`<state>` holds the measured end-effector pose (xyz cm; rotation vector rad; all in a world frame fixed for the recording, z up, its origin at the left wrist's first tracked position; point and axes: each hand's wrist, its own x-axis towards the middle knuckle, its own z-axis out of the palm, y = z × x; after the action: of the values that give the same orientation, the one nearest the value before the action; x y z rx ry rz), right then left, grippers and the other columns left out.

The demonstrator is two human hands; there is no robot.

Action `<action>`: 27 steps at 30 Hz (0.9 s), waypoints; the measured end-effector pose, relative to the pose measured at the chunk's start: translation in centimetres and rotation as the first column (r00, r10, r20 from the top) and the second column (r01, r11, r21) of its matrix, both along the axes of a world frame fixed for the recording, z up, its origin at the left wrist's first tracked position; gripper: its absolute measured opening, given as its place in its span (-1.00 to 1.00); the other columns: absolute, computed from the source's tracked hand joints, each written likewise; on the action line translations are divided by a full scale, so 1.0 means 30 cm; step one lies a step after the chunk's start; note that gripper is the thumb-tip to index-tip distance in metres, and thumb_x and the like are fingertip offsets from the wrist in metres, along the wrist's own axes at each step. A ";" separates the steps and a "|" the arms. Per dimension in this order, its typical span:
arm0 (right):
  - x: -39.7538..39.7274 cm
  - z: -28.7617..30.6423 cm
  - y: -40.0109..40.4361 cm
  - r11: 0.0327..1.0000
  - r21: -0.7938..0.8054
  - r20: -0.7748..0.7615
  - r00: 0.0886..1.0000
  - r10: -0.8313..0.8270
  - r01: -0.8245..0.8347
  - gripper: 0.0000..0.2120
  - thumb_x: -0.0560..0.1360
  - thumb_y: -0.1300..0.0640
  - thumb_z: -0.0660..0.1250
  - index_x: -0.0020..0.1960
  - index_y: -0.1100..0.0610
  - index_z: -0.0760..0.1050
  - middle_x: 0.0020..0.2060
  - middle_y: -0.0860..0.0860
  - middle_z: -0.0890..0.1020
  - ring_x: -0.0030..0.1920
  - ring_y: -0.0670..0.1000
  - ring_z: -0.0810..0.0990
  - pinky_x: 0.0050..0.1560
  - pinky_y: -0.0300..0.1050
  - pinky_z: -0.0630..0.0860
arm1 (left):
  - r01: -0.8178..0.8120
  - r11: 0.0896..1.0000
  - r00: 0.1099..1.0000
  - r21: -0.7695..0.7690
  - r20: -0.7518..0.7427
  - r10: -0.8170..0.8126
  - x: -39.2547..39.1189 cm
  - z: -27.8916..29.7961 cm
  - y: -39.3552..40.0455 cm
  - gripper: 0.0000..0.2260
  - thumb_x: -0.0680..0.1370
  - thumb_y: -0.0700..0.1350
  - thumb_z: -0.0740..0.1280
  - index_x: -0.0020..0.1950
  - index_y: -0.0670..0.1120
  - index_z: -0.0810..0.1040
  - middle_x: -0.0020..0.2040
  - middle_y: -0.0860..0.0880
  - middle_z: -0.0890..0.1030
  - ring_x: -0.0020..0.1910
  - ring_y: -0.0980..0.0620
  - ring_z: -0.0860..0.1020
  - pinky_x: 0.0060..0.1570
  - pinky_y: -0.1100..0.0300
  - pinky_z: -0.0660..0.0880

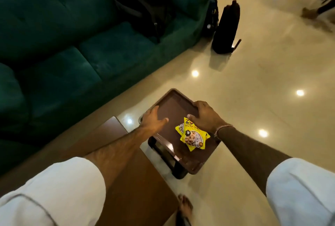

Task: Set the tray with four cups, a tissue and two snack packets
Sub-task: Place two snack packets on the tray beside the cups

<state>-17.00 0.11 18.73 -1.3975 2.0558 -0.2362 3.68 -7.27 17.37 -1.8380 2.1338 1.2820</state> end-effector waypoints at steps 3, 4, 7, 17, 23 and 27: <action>-0.059 -0.181 0.005 0.999 0.044 0.023 1.000 -0.002 0.001 -0.40 0.54 -0.11 0.32 0.44 0.20 0.31 0.38 0.19 0.41 0.35 0.21 0.43 0.36 0.04 0.39 | 0.013 0.998 1.000 0.058 0.018 -0.014 -0.084 -0.164 -0.014 -0.28 0.53 0.12 0.37 0.60 0.00 0.14 0.56 -0.14 0.26 0.50 -0.16 0.30 0.42 -0.03 0.34; -0.074 -0.232 0.009 0.999 0.054 0.029 1.000 -0.001 -0.001 -0.41 0.54 -0.10 0.32 0.44 0.20 0.32 0.38 0.19 0.42 0.35 0.21 0.44 0.35 0.04 0.40 | 0.018 0.997 1.000 0.069 0.019 -0.019 -0.107 -0.208 -0.017 -0.28 0.54 0.12 0.37 0.60 0.00 0.14 0.56 -0.14 0.26 0.50 -0.16 0.30 0.43 -0.03 0.33; -0.122 -0.396 0.017 0.994 0.109 0.043 0.999 -0.030 0.025 -0.40 0.52 -0.09 0.33 0.44 0.19 0.31 0.38 0.19 0.40 0.34 0.23 0.43 0.34 0.07 0.40 | 0.028 0.993 0.999 0.118 0.015 -0.030 -0.181 -0.354 -0.021 -0.31 0.55 0.09 0.37 0.60 -0.04 0.17 0.56 -0.15 0.28 0.50 -0.15 0.31 0.43 0.00 0.33; -0.185 -0.746 0.098 0.872 0.242 0.193 0.859 -0.474 0.426 -0.10 0.30 -0.28 0.51 0.39 0.19 0.21 0.28 0.17 0.44 0.28 0.22 0.47 0.30 0.14 0.46 | -0.142 0.960 0.987 0.241 -0.045 0.157 -0.351 -0.688 0.003 -0.67 0.50 -0.12 0.38 0.26 -0.10 0.56 0.17 -0.09 0.64 0.14 -0.08 0.60 0.16 0.00 0.56; -0.201 -0.796 0.103 0.726 0.312 0.535 0.518 -0.667 0.612 -0.26 0.27 0.09 0.63 0.30 0.17 0.31 0.03 0.00 0.65 0.02 0.03 0.66 0.15 0.00 0.57 | -0.286 0.885 0.921 0.366 -0.149 0.360 -0.367 -0.730 0.003 -0.79 0.41 -0.26 0.45 -0.05 0.00 0.56 -0.20 0.07 0.59 -0.15 0.09 0.56 -0.09 0.18 0.55; -0.208 -0.773 0.080 0.695 0.405 0.696 0.292 -0.656 0.594 -0.37 0.25 0.25 0.60 0.26 0.31 0.49 0.02 0.17 0.71 0.01 0.13 0.71 0.08 0.00 0.62 | -0.337 0.756 0.776 0.561 -0.290 0.561 -0.337 -0.713 0.016 -0.78 0.40 -0.34 0.47 -0.16 -0.04 0.55 -0.22 -0.03 0.62 -0.27 0.02 0.57 -0.14 0.12 0.55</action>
<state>-23.24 2.50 -4.45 -0.1661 1.6167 -0.9491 -6.42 -6.79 -4.03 -2.0369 1.2791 2.2918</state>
